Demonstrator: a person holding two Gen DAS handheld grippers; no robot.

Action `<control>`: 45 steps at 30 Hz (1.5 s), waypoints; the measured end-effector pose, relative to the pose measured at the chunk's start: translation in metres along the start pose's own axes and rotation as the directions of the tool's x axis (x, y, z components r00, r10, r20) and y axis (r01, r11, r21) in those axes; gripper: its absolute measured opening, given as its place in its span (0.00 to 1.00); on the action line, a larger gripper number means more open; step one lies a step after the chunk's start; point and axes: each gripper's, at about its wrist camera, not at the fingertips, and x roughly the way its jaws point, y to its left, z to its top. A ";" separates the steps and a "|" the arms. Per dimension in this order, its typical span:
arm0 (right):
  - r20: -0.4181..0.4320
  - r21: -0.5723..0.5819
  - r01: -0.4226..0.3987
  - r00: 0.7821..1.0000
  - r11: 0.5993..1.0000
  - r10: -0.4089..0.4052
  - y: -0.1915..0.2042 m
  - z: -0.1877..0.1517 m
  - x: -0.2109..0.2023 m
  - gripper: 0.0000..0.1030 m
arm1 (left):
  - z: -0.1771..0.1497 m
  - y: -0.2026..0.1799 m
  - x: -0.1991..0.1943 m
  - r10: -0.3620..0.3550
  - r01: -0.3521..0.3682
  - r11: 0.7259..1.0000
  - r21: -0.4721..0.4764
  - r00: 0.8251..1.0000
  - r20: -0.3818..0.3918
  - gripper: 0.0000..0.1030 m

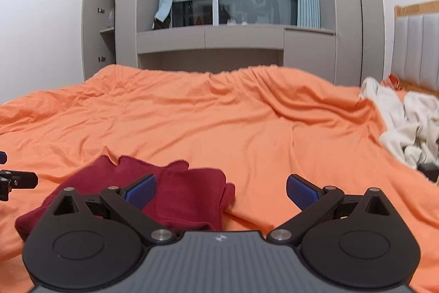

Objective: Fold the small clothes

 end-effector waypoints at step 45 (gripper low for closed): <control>0.267 -0.077 0.081 0.962 0.994 -0.058 0.059 -0.102 -0.232 1.00 | -0.145 0.007 -0.182 -0.006 0.045 0.986 -0.162 0.973 0.231 0.99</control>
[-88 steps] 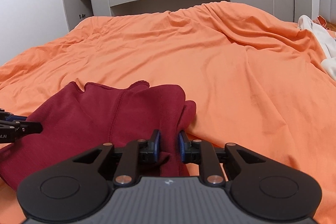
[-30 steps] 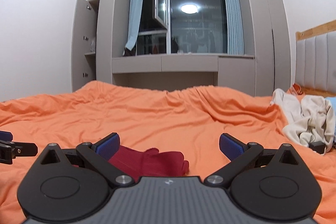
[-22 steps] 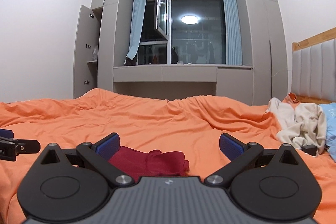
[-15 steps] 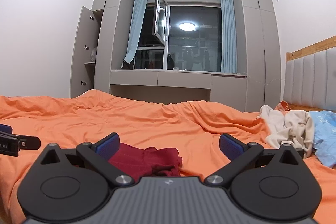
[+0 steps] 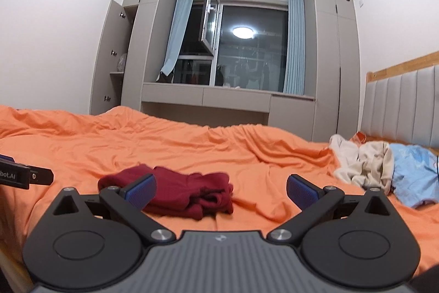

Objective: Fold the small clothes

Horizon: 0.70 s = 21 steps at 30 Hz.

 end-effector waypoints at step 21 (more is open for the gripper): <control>-0.073 -0.012 -0.006 0.997 1.000 0.005 0.006 -0.009 0.005 1.00 | -0.018 0.008 -0.007 0.027 -0.028 1.000 -0.006 0.999 -0.045 0.99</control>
